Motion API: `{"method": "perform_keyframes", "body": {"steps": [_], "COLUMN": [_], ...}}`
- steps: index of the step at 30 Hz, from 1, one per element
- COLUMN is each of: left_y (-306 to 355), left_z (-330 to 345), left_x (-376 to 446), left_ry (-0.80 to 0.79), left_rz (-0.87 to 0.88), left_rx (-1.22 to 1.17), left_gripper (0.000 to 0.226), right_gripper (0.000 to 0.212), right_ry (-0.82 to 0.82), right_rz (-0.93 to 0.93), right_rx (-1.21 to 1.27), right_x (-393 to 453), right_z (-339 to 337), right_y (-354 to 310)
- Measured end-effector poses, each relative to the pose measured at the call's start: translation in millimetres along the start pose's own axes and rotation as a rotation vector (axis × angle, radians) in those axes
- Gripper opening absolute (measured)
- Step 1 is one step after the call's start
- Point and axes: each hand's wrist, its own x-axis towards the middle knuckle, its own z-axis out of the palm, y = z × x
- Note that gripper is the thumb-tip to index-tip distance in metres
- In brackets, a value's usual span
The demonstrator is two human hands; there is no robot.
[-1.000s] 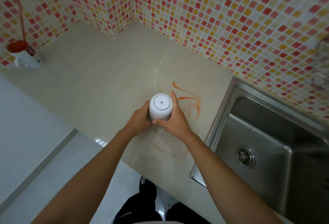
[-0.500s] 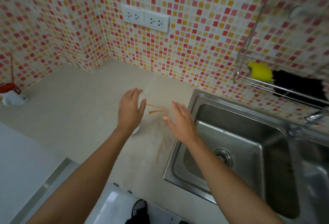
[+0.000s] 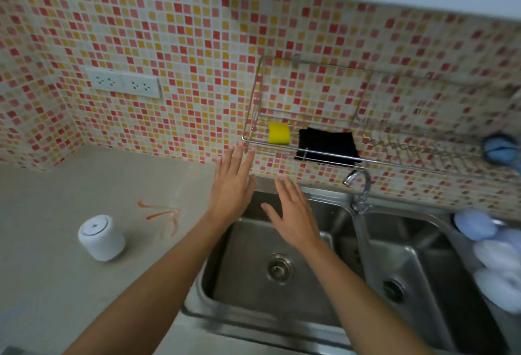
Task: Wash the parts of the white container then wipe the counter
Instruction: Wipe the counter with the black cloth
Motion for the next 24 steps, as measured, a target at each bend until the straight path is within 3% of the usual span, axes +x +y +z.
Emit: {"method": "perform_keyframes", "body": {"steps": [7,11,16,22,24], "left_y": [42.4,60.1,48.1,29.1,27.8], "left_z": [13.5,11.1,22.1,34.9,39.5], "left_x": [56.3,92.7,112.8,109.1,107.9], "left_ry": [-0.064,-0.138,-0.171,-0.209,-0.189], "left_rz": [0.085,0.077,0.027,-0.033,-0.045], "left_rx": [0.087,0.138,0.148,0.199,0.194], "left_gripper": [0.058,0.071,0.073,0.093,0.092], "right_gripper": [0.052,0.047,0.059,0.086,0.093], "right_ry": [0.372,0.407,0.101,-0.345,-0.500], "right_rz": [-0.038,0.011,0.138,0.242,0.294], "right_rx": [0.076,0.028,-0.018,0.179,0.097], "right_x": [18.5,71.5,123.9,154.9,163.1], "right_z": [-77.0,-107.6,-109.8,-112.3,-112.7], "right_y": [36.2,61.8,97.9,110.0,110.0]}}
